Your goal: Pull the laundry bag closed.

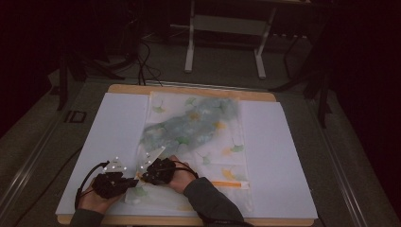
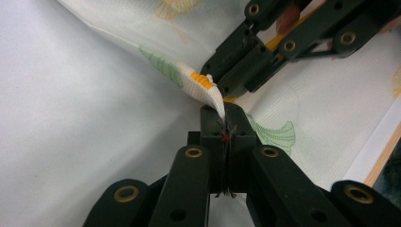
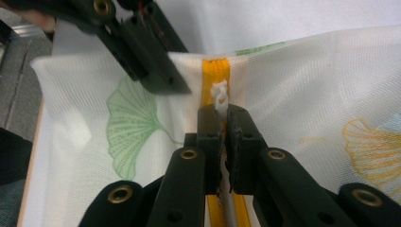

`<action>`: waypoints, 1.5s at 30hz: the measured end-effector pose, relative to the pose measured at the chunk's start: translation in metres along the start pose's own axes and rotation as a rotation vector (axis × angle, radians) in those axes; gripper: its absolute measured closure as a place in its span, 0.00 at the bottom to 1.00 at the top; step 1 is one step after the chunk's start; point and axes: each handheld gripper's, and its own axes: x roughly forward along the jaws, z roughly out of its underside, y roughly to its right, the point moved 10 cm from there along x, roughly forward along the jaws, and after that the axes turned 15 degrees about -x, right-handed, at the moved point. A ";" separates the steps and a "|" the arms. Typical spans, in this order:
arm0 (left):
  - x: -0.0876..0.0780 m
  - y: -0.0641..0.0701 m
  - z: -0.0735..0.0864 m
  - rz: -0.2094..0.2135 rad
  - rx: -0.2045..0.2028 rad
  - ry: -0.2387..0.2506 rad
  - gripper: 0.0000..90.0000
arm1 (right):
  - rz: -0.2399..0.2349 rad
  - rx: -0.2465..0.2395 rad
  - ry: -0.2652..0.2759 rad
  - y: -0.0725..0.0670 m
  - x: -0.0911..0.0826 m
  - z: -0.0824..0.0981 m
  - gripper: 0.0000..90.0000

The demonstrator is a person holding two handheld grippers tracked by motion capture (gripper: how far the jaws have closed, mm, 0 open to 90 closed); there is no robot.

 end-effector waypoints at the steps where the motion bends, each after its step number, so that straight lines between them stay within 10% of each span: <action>1: 0.000 0.000 0.000 0.002 -0.005 0.005 0.98 | 0.000 0.001 -0.003 -0.001 0.000 0.001 0.95; 45: -0.008 -0.001 -0.005 0.032 -0.044 0.054 0.99 | 0.126 -0.110 -0.119 0.001 -0.004 0.007 1.00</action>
